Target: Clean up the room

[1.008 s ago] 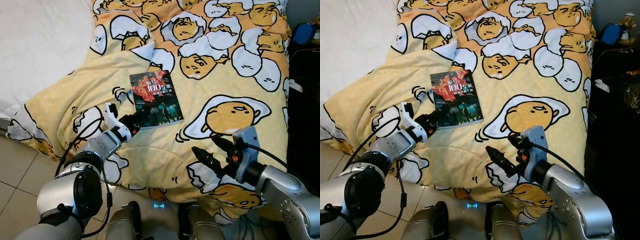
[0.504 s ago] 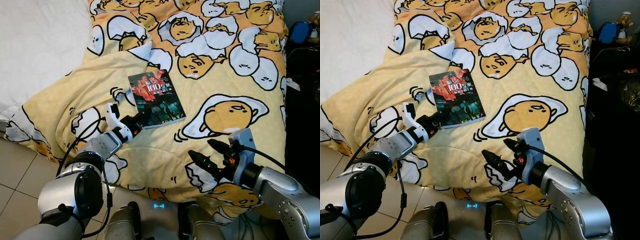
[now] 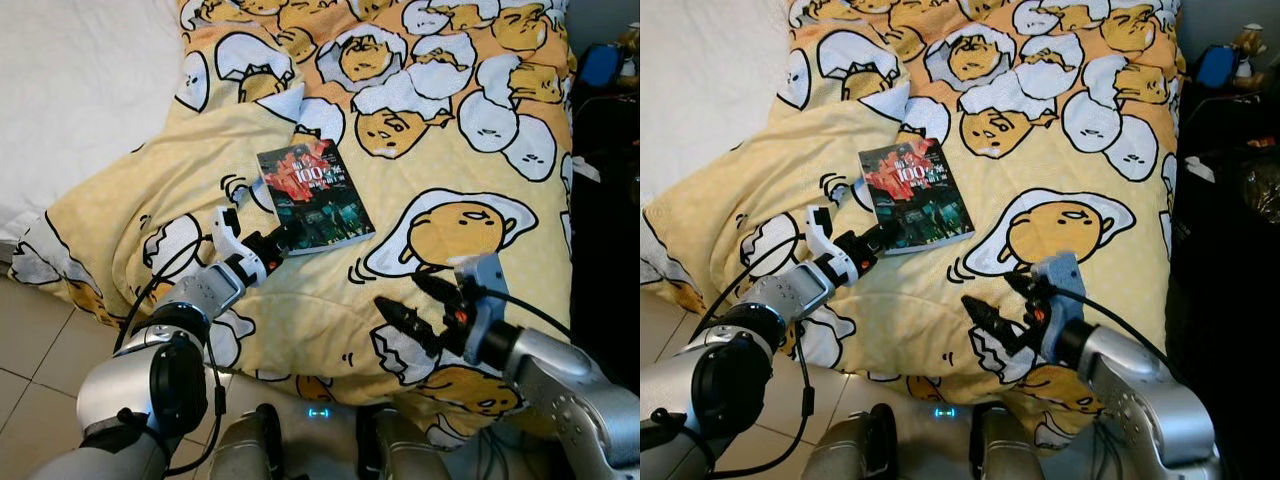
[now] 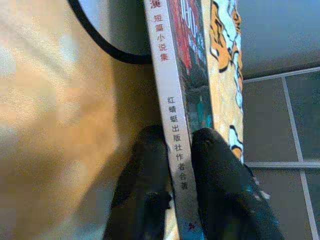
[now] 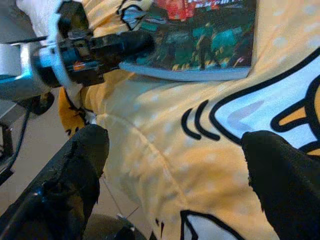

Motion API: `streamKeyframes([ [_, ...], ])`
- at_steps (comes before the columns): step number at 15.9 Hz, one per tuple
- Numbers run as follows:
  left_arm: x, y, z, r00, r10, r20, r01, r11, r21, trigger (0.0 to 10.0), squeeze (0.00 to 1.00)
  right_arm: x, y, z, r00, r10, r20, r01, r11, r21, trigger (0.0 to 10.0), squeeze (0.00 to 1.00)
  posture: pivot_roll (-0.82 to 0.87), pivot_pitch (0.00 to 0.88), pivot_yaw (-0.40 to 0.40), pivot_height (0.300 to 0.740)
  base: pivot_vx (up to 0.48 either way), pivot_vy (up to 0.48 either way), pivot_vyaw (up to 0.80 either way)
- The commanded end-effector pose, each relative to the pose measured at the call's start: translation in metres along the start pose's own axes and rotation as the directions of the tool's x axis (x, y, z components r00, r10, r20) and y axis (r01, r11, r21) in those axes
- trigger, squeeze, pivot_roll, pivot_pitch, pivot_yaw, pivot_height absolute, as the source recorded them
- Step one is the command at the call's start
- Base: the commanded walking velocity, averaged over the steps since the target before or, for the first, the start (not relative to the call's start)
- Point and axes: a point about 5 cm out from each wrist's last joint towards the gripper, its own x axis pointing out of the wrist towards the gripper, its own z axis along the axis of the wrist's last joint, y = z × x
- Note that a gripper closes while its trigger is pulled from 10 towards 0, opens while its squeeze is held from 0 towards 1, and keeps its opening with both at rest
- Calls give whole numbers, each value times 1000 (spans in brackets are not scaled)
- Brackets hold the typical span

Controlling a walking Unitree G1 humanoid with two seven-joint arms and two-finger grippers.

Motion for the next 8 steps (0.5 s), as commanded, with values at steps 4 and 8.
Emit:
streamKeyframes([
  [4, -2, -1, -1, 999, -44, -13, 44, 999, 4, 0, 0, 9, -3, -13, 999, -28, 20, 28, 999, 18, 10000, 0, -99, 100, 75, 740, 0, 0, 0],
  [8, -1, -10, 15, 994, -111, 24, 109, 991, 83, 0, 0, 18, -13, -12, 991, -98, 90, 95, 995, 33, 10000, 0, -82, 0, 102, 740, 0, 0, 0],
])
